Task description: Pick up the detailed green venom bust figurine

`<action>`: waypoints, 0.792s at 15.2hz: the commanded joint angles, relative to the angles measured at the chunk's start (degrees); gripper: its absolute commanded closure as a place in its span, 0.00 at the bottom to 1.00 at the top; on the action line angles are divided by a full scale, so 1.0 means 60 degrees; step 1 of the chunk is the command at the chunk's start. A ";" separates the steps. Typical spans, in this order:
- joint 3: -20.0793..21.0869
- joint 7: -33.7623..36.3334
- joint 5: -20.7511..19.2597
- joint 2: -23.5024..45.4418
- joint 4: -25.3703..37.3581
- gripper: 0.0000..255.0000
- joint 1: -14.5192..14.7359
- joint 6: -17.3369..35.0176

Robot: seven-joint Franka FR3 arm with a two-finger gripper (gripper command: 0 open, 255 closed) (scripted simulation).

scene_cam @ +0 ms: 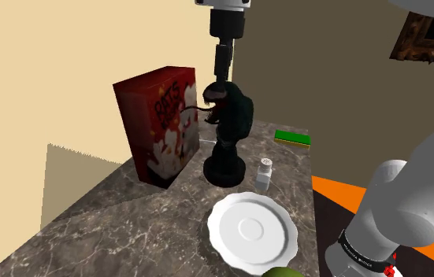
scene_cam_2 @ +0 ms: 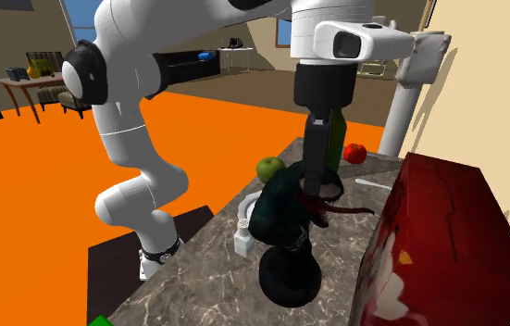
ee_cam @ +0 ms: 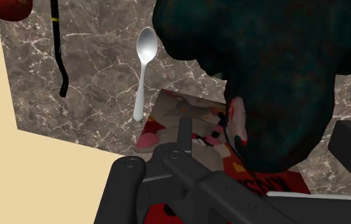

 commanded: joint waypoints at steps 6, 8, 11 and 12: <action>-0.0009 -0.0044 0.0051 -0.0248 -0.0760 1.00 -0.0003 0.0519; 0.0001 -0.0027 0.0053 -0.0256 -0.0745 1.00 0.0003 0.0496; 0.0001 -0.0027 0.0052 -0.0252 -0.0755 1.00 0.0003 0.0509; 0.0006 -0.0020 0.0050 -0.0234 -0.0722 1.00 0.0004 0.0493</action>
